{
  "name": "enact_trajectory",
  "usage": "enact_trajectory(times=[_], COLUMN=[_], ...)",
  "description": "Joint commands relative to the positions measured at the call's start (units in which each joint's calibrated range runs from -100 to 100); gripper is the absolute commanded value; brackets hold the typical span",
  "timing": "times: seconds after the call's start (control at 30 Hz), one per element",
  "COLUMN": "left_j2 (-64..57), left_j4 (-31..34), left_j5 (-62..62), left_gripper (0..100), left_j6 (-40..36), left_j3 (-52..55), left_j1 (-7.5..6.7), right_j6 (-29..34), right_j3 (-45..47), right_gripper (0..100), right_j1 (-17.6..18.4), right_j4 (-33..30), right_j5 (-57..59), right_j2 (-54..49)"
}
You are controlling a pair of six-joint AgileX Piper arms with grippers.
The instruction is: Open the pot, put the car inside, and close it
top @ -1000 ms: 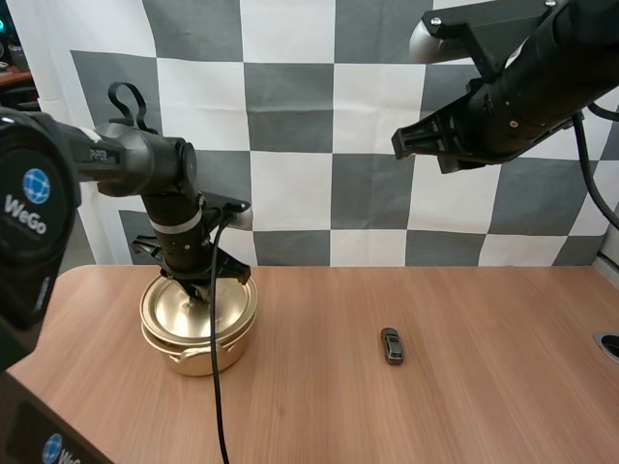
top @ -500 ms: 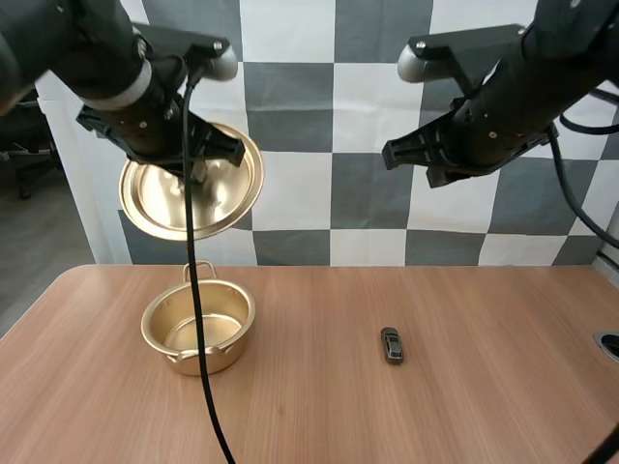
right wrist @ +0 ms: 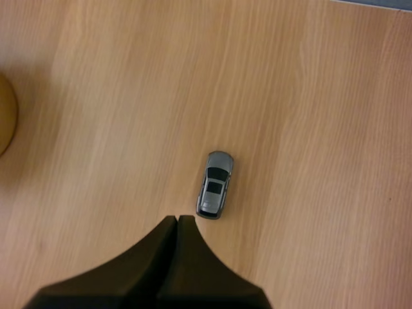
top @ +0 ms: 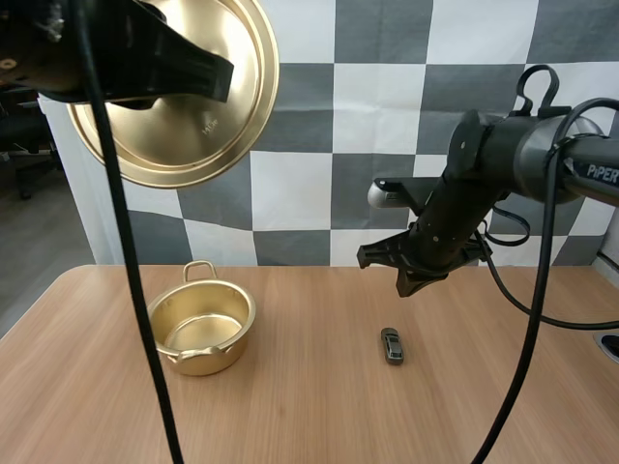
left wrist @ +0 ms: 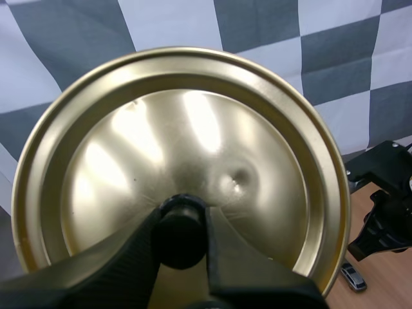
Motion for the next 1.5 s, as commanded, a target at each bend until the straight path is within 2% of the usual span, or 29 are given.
enact_trajectory(times=[0.0,0.07,0.13,0.2,0.27,0.33,0.37,0.67,0.77,0.87,1.2,1.47], left_j2=[-0.5,-0.5,-0.5,-0.5,-0.5,-0.5,-0.5,-0.5,-0.5,-0.5,-0.5,-0.5], left_j4=[0.4,0.4,0.4,0.3,0.3,0.3,0.3,0.3,0.3,0.3,0.3,0.3], left_j5=[0.0,0.0,0.0,0.0,0.0,0.0,0.0,0.0,0.0,0.0,0.0,0.0], left_gripper=[0,0,0,0,0,0,0,0,0,0,0,0], left_j6=[0.1,0.1,0.1,0.1,0.1,0.1,0.1,0.1,0.2,0.5,0.5,0.5], left_j3=[0.1,0.1,0.1,0.1,0.1,0.1,0.1,0.1,0.1,0.1,0.1,0.1], left_j1=[0.01,0.01,0.01,0.01,0.01,0.01,0.01,0.01,0.01,0.01,0.01,0.01], right_j6=[0.0,-0.2,-3.0,-4.5,-5.6,-5.5,-5.2,-5.1,-5.5,-5.6,-9.0,-9.3], right_j3=[0.2,0.2,0.2,0.2,0.2,0.2,0.2,0.2,0.2,2.6,4.3,4.3], right_gripper=[0,0,0,23,54,91,100,100,100,100,100,100], right_j1=[0.0,0.0,0.0,0.0,0.0,0.0,0.0,0.0,0.0,0.0,0.0,0.0], right_j4=[-0.2,-0.5,-1.3,-1.9,-2.6,-2.5,-2.2,-2.1,-2.6,-2.1,0.1,-0.4], right_j5=[-1.4,0.7,5.1,8.6,9.1,8.7,8.2,-6.3,-5.6,-9.8,-13.8,-19.8], right_j2=[0.0,0.0,0.0,0.0,0.0,0.0,0.0,0.0,0.0,0.6,12.0,20.4])
